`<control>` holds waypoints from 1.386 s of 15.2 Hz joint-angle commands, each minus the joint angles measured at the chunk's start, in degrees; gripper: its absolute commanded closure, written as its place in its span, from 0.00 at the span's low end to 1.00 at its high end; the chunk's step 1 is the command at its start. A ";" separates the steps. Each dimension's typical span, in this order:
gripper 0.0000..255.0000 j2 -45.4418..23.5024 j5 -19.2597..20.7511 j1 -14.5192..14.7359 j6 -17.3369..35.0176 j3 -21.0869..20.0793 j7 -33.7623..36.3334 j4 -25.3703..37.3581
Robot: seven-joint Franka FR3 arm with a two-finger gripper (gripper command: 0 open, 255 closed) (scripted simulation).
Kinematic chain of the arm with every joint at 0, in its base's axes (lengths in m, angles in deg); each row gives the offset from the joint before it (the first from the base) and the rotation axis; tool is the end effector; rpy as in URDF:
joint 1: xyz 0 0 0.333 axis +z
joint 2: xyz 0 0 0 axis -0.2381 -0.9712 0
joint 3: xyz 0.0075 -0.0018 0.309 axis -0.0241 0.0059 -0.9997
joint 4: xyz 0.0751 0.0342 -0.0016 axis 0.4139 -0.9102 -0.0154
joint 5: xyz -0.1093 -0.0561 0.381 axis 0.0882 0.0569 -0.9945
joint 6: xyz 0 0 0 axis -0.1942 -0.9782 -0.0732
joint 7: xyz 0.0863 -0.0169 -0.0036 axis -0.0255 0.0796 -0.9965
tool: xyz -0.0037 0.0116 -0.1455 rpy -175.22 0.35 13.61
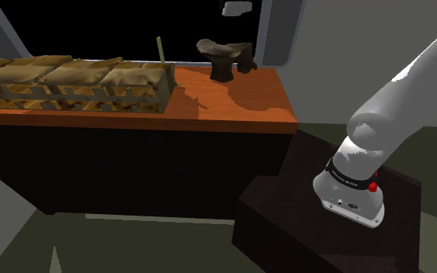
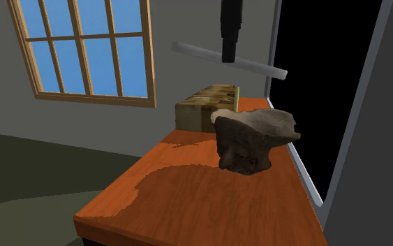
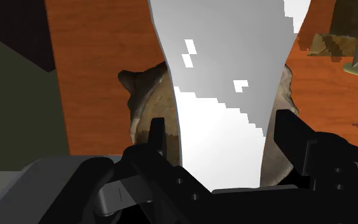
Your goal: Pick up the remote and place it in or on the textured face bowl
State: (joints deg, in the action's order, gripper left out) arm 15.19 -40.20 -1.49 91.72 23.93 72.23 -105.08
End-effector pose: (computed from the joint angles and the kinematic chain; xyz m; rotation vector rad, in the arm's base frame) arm 0.4809 0.0177 0.6254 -2.8477 1.2808 0.0005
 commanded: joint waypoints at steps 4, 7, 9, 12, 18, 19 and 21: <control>1.00 -9.04 2.23 -0.79 -0.12 0.16 -0.78 8.87; 1.00 -8.14 2.02 -0.81 2.40 0.24 -0.98 5.47; 1.00 -7.63 1.90 -0.82 4.05 0.27 -1.11 3.33; 1.00 -6.99 1.75 -0.82 6.49 0.31 -1.27 0.26; 1.00 -6.11 1.53 -0.79 11.15 0.32 -1.52 -5.26; 1.00 -6.10 1.52 -0.79 11.16 0.32 -1.52 -5.27; 1.00 -6.11 1.53 -0.79 11.15 0.32 -1.52 -5.26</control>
State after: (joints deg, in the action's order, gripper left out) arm 9.02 -38.67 -2.29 102.74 24.25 70.71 -110.20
